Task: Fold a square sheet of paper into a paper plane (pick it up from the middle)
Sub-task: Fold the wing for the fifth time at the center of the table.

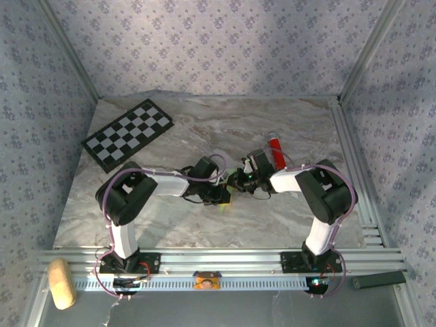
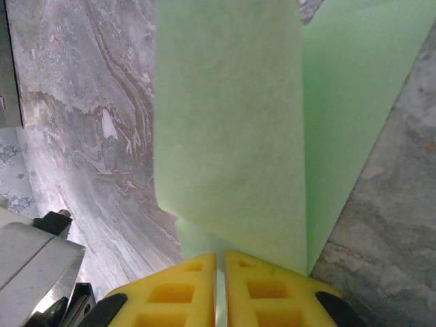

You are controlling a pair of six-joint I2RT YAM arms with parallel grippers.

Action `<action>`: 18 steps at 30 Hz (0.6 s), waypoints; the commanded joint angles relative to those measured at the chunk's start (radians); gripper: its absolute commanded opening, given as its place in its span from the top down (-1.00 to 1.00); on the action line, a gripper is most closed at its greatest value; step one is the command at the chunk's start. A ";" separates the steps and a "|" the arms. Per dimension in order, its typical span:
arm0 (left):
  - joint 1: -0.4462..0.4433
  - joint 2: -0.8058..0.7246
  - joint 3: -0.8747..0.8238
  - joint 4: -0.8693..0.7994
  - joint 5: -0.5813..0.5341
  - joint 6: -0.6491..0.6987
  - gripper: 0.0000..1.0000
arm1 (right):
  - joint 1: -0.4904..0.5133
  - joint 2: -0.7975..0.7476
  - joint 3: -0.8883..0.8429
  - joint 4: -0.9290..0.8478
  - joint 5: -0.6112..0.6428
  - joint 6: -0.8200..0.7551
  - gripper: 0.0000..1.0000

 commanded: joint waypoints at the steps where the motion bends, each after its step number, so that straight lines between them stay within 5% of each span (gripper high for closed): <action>1: -0.010 -0.016 -0.043 -0.033 0.008 0.014 0.96 | 0.014 0.050 -0.019 -0.086 0.066 -0.003 0.74; 18: -0.017 -0.111 -0.163 -0.028 0.058 -0.025 0.91 | 0.013 0.059 -0.018 -0.093 0.069 -0.003 0.74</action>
